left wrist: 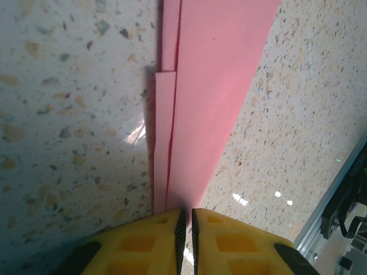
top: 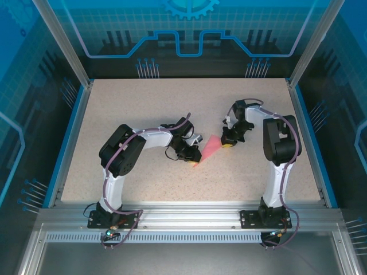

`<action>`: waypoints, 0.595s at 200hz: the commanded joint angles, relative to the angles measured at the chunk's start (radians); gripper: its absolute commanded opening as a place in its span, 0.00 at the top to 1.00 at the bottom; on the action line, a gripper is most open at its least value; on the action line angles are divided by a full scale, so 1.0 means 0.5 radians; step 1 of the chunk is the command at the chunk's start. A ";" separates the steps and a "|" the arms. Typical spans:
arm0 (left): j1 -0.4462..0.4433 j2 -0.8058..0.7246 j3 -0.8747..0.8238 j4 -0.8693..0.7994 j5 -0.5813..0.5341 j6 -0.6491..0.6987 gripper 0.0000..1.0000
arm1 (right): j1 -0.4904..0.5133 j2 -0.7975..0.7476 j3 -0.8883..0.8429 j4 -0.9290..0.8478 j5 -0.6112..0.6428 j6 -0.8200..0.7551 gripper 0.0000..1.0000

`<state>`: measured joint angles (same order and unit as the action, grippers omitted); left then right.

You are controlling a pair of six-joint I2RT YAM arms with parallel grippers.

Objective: Fold a paper plane with a square sheet of paper (fold left side to right side)
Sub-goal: Fold the wing for the fifth time at the center of the table.

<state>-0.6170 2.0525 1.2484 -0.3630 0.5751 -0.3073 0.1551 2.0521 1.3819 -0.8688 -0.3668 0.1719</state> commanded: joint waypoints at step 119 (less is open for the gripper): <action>0.006 0.088 -0.125 -0.207 -0.182 0.084 0.84 | -0.050 -0.114 -0.059 0.088 -0.407 -0.028 1.00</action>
<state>-0.6170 2.0525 1.2469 -0.3645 0.5732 -0.2962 0.1238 2.0720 1.3830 -0.8814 -0.4591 0.1558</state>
